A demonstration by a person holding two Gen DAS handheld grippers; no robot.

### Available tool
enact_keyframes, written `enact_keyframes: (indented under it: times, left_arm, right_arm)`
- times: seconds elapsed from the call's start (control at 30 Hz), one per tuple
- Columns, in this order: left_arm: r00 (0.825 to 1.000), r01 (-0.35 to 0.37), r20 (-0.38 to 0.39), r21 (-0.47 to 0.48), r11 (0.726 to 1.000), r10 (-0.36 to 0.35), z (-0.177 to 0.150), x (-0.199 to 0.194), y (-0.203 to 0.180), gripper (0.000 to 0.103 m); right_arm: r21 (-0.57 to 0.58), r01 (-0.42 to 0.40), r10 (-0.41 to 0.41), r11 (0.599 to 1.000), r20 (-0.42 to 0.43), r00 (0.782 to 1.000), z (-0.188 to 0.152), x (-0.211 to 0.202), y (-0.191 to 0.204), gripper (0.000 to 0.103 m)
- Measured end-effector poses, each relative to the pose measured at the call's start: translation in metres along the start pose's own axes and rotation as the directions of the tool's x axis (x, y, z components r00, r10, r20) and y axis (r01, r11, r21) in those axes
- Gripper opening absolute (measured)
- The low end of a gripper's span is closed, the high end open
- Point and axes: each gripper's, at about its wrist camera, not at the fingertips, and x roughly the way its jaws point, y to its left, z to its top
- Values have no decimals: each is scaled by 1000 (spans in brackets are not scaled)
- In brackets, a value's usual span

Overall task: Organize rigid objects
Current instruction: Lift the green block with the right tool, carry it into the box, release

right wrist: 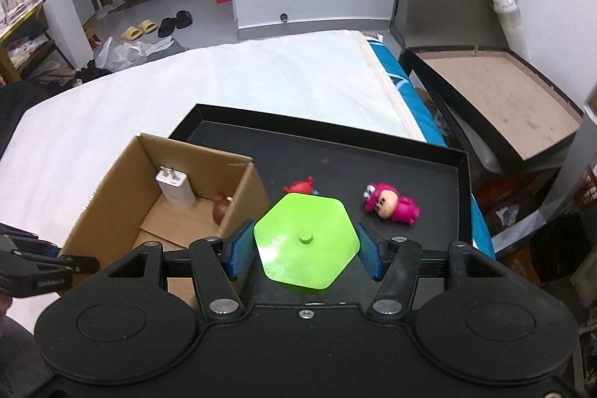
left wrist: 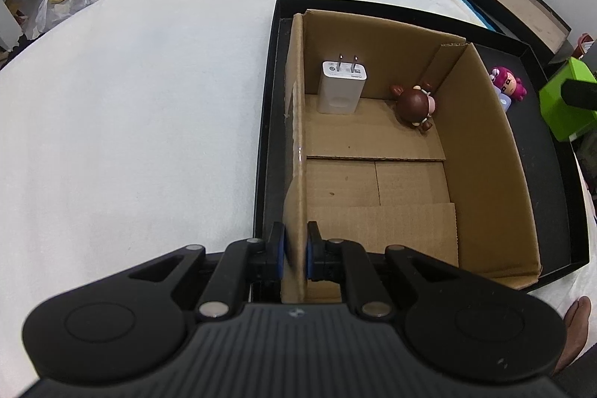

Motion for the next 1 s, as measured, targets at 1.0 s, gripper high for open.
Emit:
enact_keyframes:
  times: [1.0]
  left_arm:
    - [997,75,11,-22,997,-74,-4,0,14,12]
  right_arm:
    - [-88,-85,81,993,-42,996,39,28,99,57]
